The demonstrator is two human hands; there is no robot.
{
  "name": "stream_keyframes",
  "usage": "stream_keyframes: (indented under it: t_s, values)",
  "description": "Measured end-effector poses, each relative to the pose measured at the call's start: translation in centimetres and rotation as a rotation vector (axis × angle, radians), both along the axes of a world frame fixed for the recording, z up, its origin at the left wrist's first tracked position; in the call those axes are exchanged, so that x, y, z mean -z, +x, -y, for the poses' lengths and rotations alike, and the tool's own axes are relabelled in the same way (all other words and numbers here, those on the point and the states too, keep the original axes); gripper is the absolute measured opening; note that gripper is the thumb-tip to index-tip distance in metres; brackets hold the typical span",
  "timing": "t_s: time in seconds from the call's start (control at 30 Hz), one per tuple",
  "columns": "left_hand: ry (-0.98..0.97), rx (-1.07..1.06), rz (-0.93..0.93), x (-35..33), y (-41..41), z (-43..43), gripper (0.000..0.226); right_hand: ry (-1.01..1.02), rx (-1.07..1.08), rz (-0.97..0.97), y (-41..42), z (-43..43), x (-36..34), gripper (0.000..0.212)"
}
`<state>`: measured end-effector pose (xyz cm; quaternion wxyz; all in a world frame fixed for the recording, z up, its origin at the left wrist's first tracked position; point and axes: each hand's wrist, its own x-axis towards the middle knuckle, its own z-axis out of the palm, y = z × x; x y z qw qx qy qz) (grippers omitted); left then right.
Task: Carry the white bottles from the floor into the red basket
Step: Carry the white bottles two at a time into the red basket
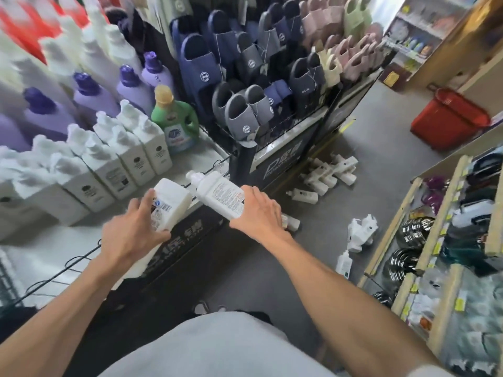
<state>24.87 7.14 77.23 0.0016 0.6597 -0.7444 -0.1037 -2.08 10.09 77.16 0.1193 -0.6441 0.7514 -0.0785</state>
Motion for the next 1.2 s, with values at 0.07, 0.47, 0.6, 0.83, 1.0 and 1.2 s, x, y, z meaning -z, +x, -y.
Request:
stream_keyframes:
  t_s: [0.07,0.47,0.6,0.83,1.0,1.2]
  values:
    - [-0.013,-0.055,-0.025,0.1,0.8,-0.4,0.106,-0.003,-0.092,-0.018,0.2,1.2,-0.4,0.084]
    - [0.048,-0.443,0.076,-1.5,4.0,-10.2,0.109,-0.050,-0.525,0.006,5.7,4.6,-0.7,0.079]
    - [0.084,-0.649,0.091,-1.8,7.3,-14.8,0.107,-0.020,-0.672,0.034,11.0,4.0,-0.3,0.075]
    - [0.087,-0.890,0.101,-1.7,12.6,-23.9,0.109,-0.011,-0.907,0.059,20.2,0.0,-1.5,0.082]
    - [0.081,-1.079,0.077,-1.7,16.8,-31.7,0.107,0.005,-1.063,0.075,28.2,-5.1,-1.9,0.071]
    - [0.062,-1.266,0.067,-1.4,21.5,-41.1,0.104,0.012,-1.244,0.103,37.6,-12.2,-1.6,0.070]
